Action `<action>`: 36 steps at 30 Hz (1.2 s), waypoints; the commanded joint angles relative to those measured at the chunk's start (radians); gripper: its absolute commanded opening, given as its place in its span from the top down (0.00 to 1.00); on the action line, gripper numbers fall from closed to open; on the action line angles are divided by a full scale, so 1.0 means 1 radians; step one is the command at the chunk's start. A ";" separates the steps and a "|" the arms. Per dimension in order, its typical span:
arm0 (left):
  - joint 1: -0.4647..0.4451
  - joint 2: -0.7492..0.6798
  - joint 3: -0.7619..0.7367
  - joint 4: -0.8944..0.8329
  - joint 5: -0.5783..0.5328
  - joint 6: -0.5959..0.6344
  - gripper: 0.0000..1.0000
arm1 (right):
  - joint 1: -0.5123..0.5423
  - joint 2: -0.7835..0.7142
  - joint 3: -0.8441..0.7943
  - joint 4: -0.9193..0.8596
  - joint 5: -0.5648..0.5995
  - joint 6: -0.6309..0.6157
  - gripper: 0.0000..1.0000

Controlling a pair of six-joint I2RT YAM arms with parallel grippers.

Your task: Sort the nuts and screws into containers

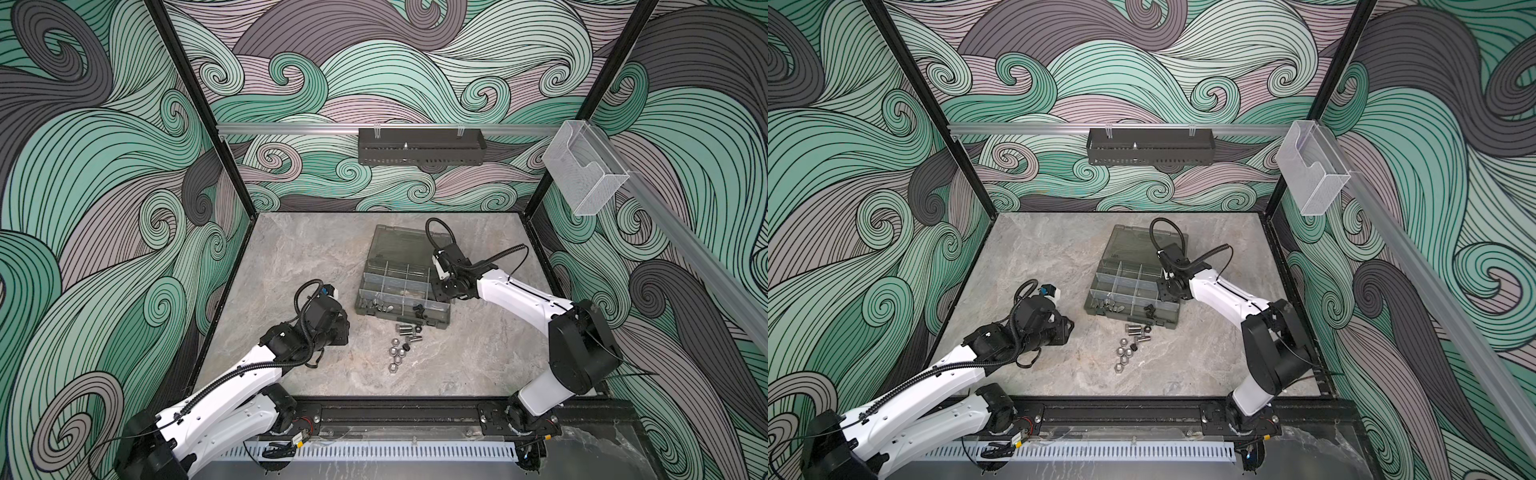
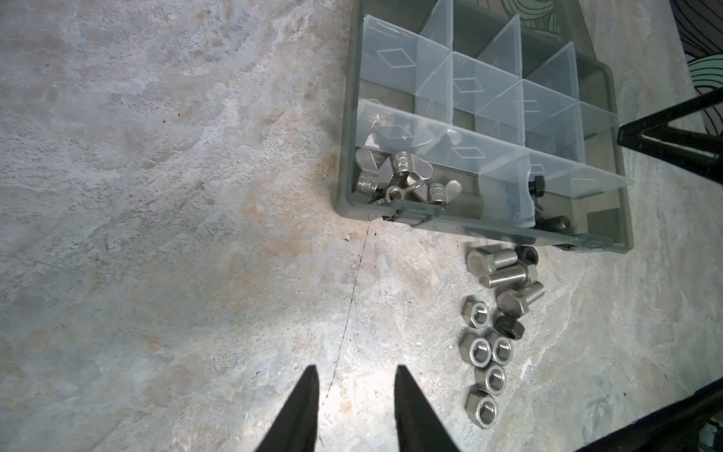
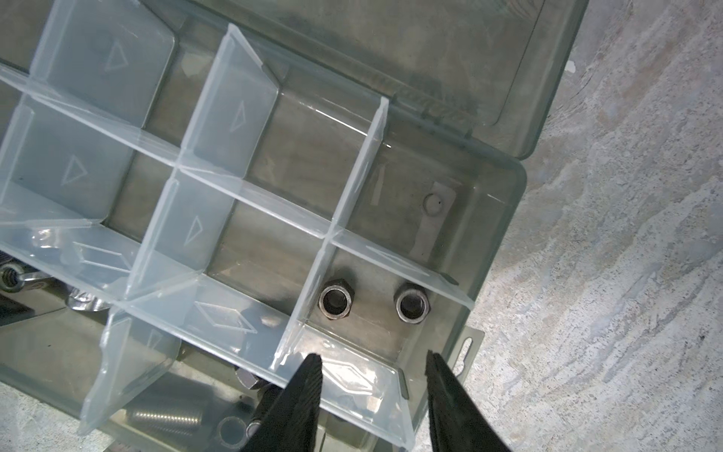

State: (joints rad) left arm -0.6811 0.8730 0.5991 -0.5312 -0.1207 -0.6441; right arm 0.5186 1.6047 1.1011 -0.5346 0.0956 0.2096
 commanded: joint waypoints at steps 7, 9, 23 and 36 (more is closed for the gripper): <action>0.009 -0.011 -0.006 -0.024 -0.014 -0.019 0.64 | 0.001 -0.099 -0.007 -0.034 -0.038 0.005 0.55; 0.009 -0.011 -0.007 -0.023 -0.014 -0.022 0.63 | 0.002 -0.117 -0.015 -0.043 -0.039 0.002 0.55; 0.009 0.009 -0.001 -0.006 -0.011 -0.015 0.64 | 0.064 -0.215 -0.083 -0.079 -0.010 0.015 0.56; 0.010 0.000 -0.016 -0.007 -0.013 -0.025 0.64 | 0.244 -0.288 -0.132 -0.092 0.003 0.137 0.57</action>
State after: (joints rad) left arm -0.6811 0.8806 0.5900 -0.5301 -0.1204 -0.6498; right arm 0.7341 1.3334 0.9867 -0.6090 0.0753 0.3000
